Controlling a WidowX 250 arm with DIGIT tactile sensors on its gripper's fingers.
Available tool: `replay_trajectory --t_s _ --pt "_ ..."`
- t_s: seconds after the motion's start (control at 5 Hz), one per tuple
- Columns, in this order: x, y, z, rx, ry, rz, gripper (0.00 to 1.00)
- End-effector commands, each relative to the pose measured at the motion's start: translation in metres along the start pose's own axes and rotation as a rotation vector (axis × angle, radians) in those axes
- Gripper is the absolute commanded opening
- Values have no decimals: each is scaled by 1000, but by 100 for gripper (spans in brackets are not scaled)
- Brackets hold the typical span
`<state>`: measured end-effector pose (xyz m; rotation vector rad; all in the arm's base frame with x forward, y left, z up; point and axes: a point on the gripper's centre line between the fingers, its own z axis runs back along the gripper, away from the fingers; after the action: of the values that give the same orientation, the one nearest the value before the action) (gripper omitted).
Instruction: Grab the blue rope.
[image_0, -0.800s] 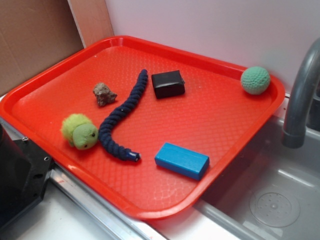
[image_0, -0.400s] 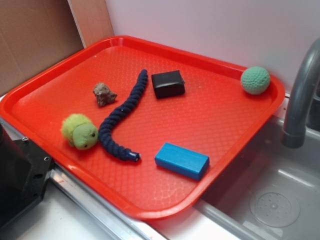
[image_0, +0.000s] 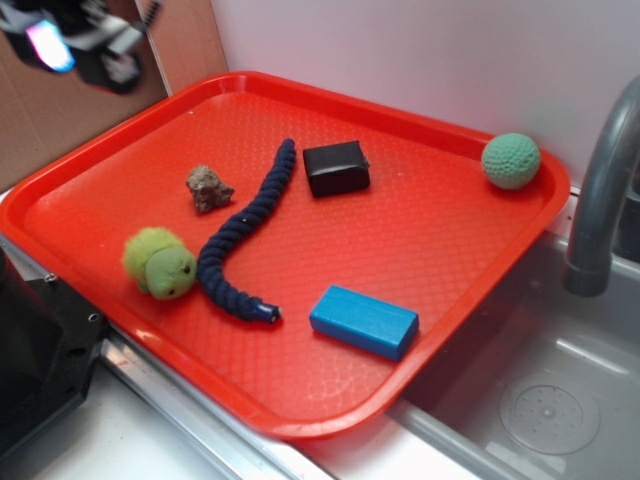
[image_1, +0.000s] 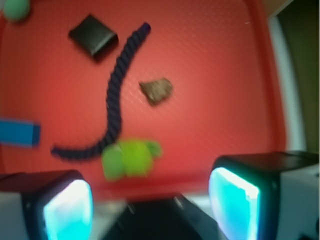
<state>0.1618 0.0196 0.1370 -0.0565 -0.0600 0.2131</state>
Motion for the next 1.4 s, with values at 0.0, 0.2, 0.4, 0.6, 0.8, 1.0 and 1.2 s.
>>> replay_trajectory --t_s 0.0,0.2,0.4,0.6,0.8,1.0,1.2 --pt "59 -35 -101 -57 -17 219 100" --pt "55 -44 -117 -22 -11 219 100" --pt "41 -50 -128 25 -9 171 100" --pt "33 -43 -131 33 -6 170 100" --pt "16 -37 -107 -25 25 126 100" --pt "11 -37 -79 -91 26 110 100" --pt "10 -38 -79 -85 28 107 100"
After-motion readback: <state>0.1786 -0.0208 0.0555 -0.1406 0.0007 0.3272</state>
